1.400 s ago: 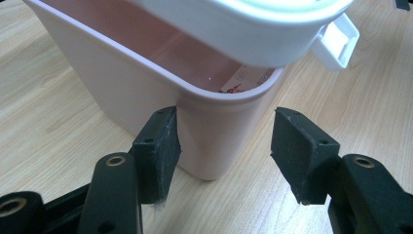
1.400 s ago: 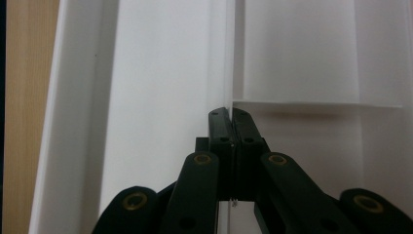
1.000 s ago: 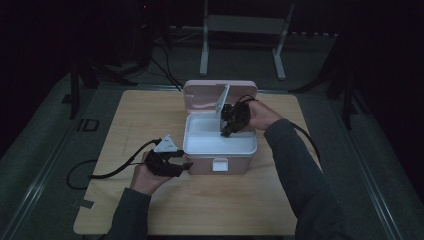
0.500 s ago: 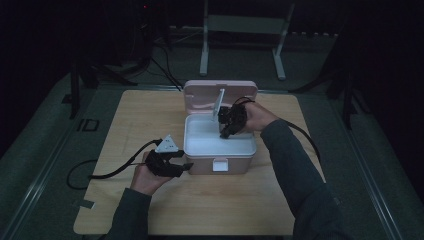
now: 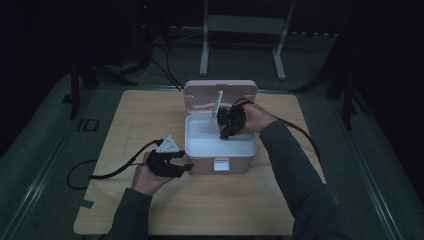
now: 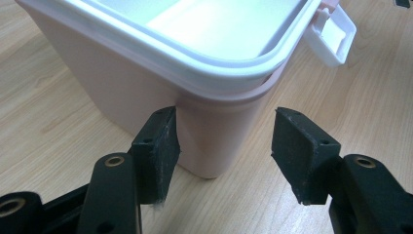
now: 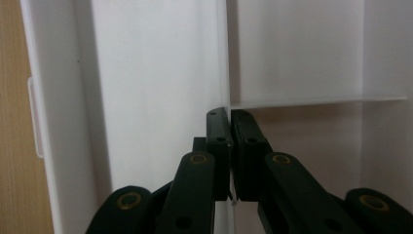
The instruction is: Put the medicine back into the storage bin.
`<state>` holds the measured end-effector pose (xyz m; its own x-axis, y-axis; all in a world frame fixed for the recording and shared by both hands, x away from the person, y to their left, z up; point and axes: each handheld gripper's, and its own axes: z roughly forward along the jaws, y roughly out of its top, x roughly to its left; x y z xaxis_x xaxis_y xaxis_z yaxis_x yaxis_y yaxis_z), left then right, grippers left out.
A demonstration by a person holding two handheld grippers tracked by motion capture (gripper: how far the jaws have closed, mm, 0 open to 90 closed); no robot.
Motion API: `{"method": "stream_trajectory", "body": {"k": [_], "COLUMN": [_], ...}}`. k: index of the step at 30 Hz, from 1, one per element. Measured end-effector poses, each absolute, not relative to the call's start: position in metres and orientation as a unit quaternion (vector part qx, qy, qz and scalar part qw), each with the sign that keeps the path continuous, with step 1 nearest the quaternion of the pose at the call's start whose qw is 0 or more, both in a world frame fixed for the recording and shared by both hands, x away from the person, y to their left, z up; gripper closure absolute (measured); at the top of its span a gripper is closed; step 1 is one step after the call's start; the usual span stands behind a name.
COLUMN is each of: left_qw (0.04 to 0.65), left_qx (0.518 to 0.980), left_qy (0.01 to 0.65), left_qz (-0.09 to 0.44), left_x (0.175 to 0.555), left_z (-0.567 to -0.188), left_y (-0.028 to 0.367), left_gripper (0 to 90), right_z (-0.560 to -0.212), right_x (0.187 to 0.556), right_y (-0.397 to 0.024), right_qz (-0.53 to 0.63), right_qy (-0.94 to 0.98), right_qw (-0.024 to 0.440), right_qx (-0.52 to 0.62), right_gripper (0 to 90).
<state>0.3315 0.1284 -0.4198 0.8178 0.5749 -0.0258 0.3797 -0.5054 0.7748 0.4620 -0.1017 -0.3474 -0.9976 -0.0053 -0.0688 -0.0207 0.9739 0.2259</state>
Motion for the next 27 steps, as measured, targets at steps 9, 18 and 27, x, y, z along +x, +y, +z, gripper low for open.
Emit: {"method": "stream_trajectory", "body": {"k": [9,18,27], "left_qw": [0.416,0.425,0.441], "left_qx": [0.855,0.845,0.832], "left_qy": [0.279,0.283,0.291], "left_qz": [0.138,0.160,0.168], "left_x": [0.330,0.329,0.340], "left_z": [-0.414,-0.406,-0.400], "left_y": [0.136,0.144,0.158], "left_gripper": [41.8,40.4,40.0], "right_z": [-0.332,-0.324,-0.322], "right_x": [0.458,0.445,0.446], "right_y": [-0.115,-0.148,-0.201], "right_qz": [0.113,0.151,0.227], "right_qy": [0.993,0.985,0.954], "right_qw": [0.042,0.061,0.101], "right_qx": [0.014,0.059,0.169], "right_gripper": [69.7,57.6,49.9]}}
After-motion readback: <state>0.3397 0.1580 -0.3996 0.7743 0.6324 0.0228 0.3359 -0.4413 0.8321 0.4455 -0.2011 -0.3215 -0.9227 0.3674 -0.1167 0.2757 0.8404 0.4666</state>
